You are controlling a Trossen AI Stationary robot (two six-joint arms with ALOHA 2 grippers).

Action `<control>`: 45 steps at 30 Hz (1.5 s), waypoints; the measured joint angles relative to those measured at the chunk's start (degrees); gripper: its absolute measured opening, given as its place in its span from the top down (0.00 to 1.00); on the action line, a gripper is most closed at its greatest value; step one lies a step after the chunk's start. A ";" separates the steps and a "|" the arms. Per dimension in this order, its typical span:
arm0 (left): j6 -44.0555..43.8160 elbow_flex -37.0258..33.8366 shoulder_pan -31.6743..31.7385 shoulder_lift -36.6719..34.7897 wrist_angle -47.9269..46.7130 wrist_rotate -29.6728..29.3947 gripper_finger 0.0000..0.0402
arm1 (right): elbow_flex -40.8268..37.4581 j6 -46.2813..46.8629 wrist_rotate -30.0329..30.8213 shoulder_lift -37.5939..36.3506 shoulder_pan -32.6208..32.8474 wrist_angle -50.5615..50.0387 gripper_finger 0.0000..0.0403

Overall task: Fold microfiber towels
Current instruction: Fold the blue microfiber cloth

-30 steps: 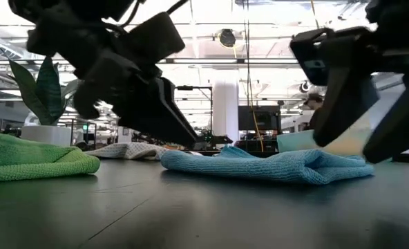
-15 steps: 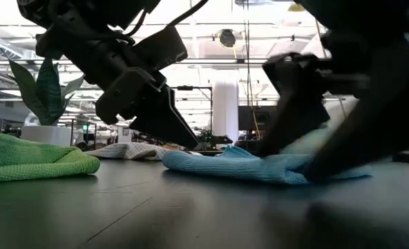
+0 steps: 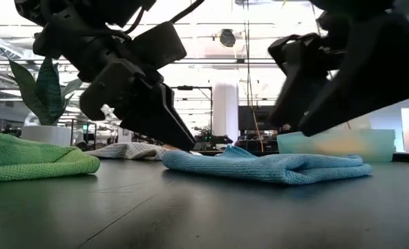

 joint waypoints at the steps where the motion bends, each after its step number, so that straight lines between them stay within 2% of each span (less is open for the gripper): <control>1: 0.20 0.00 0.00 0.00 -0.03 1.54 0.70 | 0.00 -0.56 -0.01 -0.09 0.10 -1.12 0.62; 5: 1.38 0.00 -0.21 0.00 -0.01 4.53 0.70 | -0.02 0.46 -0.08 0.23 0.15 -7.13 0.62; 9: 1.49 0.00 -0.24 0.00 -0.22 3.60 0.70 | -0.60 9.49 -0.20 0.42 -0.39 -8.20 0.62; 12: 1.47 -0.07 -0.24 0.00 -1.74 0.05 0.70 | -0.66 13.99 -2.31 1.07 -0.65 -2.26 0.64; 16: 0.13 -0.15 -0.75 -0.90 -4.08 -6.00 0.70 | -0.64 19.19 -4.55 4.44 -0.33 11.17 0.67; 19: -0.16 0.09 -2.16 -2.65 -3.36 -6.81 0.70 | -0.66 21.05 -6.96 5.49 -0.33 19.04 0.69; 21: 0.28 0.09 -3.36 -3.57 -1.40 -6.59 0.70 | -0.63 19.83 -7.63 4.64 -0.31 20.40 0.69; 25: 3.73 0.11 -5.02 -3.43 6.07 -2.85 0.70 | -0.57 18.86 -6.66 -0.56 -0.03 13.05 0.69; 28: 4.58 0.21 -5.27 -2.21 8.23 -0.82 0.70 | -0.55 20.41 -1.10 -5.04 0.11 1.55 0.69; 32: 2.31 0.20 -3.85 -1.45 6.55 -1.21 0.70 | -0.55 28.69 7.93 -7.77 -0.17 -13.83 0.72; 35: 0.75 0.06 -2.38 -0.56 5.18 -3.14 0.70 | -1.14 35.41 8.88 -6.63 -0.73 -20.42 0.80; 38: -0.37 0.06 -0.90 0.47 3.44 -4.13 0.70 | -3.28 38.27 6.77 -4.52 -0.83 -17.53 0.91; 40: -1.02 0.04 -0.19 0.79 3.24 -4.30 0.70 | -4.36 38.42 3.51 -2.54 -0.79 -11.41 0.97; 45: -1.45 0.04 -0.56 0.28 2.65 -4.40 0.75 | -4.50 39.41 -4.34 2.85 -0.77 5.74 0.98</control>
